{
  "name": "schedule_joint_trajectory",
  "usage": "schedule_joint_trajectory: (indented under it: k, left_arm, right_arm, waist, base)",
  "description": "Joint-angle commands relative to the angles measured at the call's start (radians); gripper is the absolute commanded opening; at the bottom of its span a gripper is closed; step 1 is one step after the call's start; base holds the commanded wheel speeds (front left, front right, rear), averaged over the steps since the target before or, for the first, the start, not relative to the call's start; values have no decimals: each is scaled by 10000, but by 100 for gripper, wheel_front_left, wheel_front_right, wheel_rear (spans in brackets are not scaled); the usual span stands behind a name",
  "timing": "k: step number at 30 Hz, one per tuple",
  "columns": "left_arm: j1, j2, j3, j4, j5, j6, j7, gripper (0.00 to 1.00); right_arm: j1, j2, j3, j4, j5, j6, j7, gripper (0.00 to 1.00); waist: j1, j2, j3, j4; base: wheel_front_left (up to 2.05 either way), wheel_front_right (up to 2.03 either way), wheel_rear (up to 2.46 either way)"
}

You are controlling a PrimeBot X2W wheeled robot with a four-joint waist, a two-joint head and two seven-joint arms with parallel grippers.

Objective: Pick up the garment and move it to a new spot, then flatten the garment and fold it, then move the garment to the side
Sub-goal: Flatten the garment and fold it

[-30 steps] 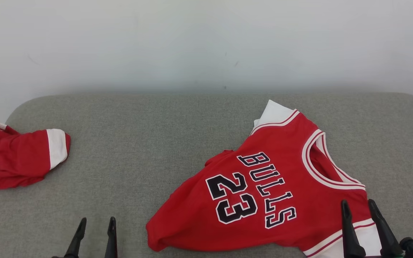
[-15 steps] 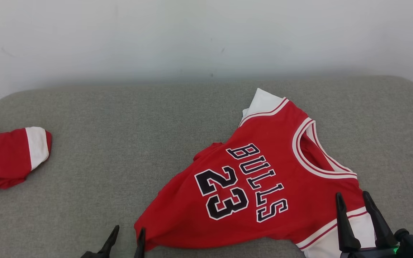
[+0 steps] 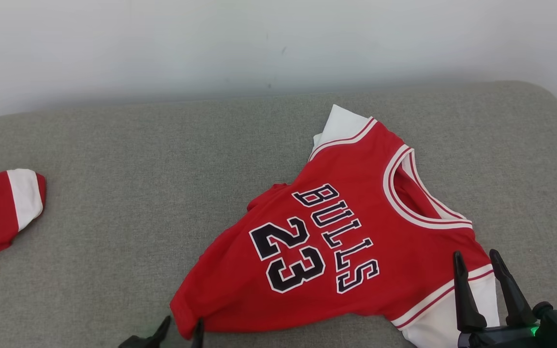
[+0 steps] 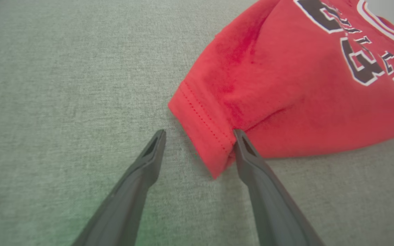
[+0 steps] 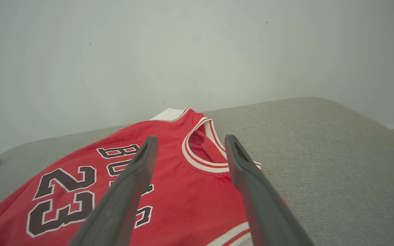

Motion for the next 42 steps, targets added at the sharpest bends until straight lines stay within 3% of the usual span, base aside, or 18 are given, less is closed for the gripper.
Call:
schedule_joint_trajectory:
  k: [1,2,3,4,8,15,26,35,42]
  left_arm:
    - [-179,-87,-188,191,-146,17,-29,100]
    - [-259,-112,-319,302,-231,17,-26,82]
    - [-349,-128,-441,402,-340,17,-25,33]
    - [-423,-126,-621,502,-385,15,-18,0]
    - [-910,8,-1040,227,-495,16,-26,0]
    - [-2163,854,-1620,-1618,-26,15,-1,0]
    - [-5260,2399,-3510,-3450,-507,20,1548,0]
    - [-7410,3683,-4446,-2829,-1084,21,1957,0]
    - [-8458,4157,-5057,-1440,-1755,21,1671,0]
  right_arm:
    - [-77,30,-11,-23,-21,-23,-44,100]
    - [-87,35,-18,-28,-22,-23,-45,100]
    - [-97,40,-19,-35,-27,-23,-45,100]
    - [-106,43,-12,-41,-39,-23,-45,100]
    - [-152,56,-20,-102,-73,-23,-45,100]
    - [-313,154,-91,-78,2,-23,-45,100]
    - [-918,451,-60,244,116,-23,-46,100]
    - [-1557,738,-67,580,263,-23,-32,100]
    - [-1859,853,-82,797,293,-23,-32,100]
  waist:
    - [-1,-1,43,-15]
    - [-1,-1,62,-12]
    - [-1,-1,80,-7]
    - [-1,-1,94,-3]
    - [-1,-1,124,24]
    - [-1,-1,222,-35]
    - [-1,-1,829,-913]
    - [-1,-1,1804,-2111]
    - [-1,-1,2363,-2632]
  base:
    - [0,0,0]
    - [0,0,0]
    - [0,0,0]
    - [0,0,0]
    - [0,0,0]
    - [0,0,0]
    - [0,0,0]
    - [0,0,0]
    - [0,0,0]
